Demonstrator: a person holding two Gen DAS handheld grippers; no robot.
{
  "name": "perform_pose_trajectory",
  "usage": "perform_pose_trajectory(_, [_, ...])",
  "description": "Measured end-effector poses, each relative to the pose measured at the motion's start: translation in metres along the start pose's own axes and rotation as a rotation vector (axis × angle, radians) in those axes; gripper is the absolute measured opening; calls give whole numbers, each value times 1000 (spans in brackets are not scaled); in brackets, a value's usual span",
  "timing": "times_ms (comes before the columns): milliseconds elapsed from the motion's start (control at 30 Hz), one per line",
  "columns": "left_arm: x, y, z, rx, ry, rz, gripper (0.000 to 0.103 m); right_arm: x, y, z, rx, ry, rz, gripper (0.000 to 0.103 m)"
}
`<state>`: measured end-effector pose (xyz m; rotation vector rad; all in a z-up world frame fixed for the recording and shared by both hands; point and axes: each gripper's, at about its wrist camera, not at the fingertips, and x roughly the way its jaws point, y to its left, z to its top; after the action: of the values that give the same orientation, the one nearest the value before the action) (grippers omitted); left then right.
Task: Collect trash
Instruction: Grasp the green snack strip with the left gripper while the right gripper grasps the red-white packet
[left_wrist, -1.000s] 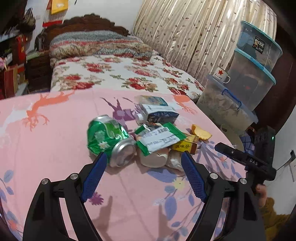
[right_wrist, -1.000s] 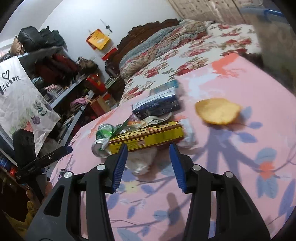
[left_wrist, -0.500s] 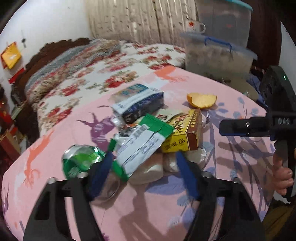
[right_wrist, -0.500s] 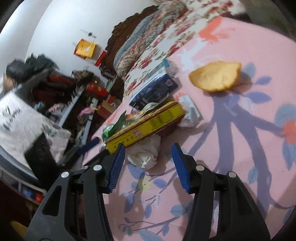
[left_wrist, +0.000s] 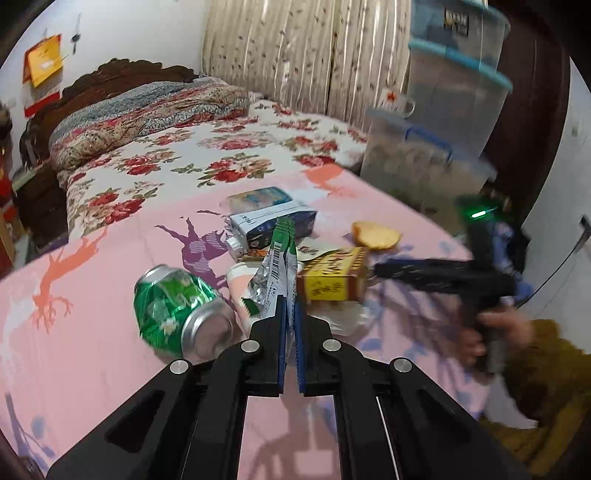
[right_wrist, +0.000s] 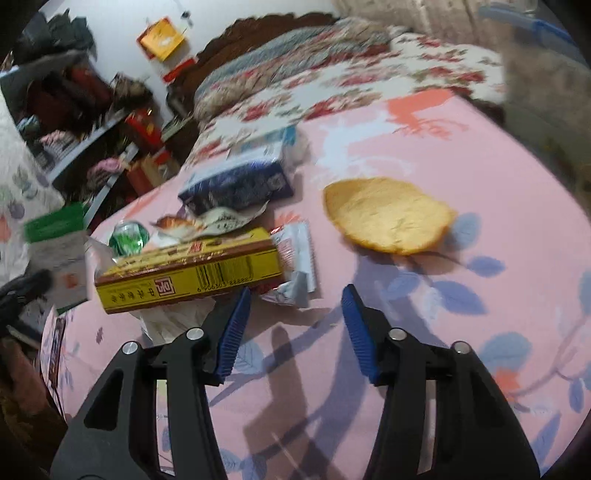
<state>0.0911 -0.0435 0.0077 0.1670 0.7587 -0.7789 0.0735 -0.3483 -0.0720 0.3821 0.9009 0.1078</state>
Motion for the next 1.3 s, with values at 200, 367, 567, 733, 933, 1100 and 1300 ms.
perform_pose_trajectory(200, [-23, -7, -17, -46, 2, -55, 4, -20, 4, -19, -21, -64, -6, 15])
perform_pose_trajectory(367, [-18, -23, -23, -40, 24, -114, 4, -73, -15, -46, 10, -156, -88, 15])
perform_pose_trajectory(567, [5, -59, -21, 13, 61, -192, 4, -136, -63, -75, 139, -259, -193, 15])
perform_pose_trajectory(733, [22, -96, -17, 69, 92, -261, 4, -150, -86, -102, 187, -237, -194, 18])
perform_pose_trajectory(933, [53, -130, -13, 105, 165, -319, 4, -158, -111, -127, 337, -305, -83, 89])
perform_pose_trajectory(1100, [77, -158, -13, 138, 218, -352, 4, -156, -110, -123, 303, -270, -73, 74])
perform_pose_trajectory(1300, [105, -183, 1, 164, 243, -368, 4, -146, -129, -129, 448, -225, 21, 54])
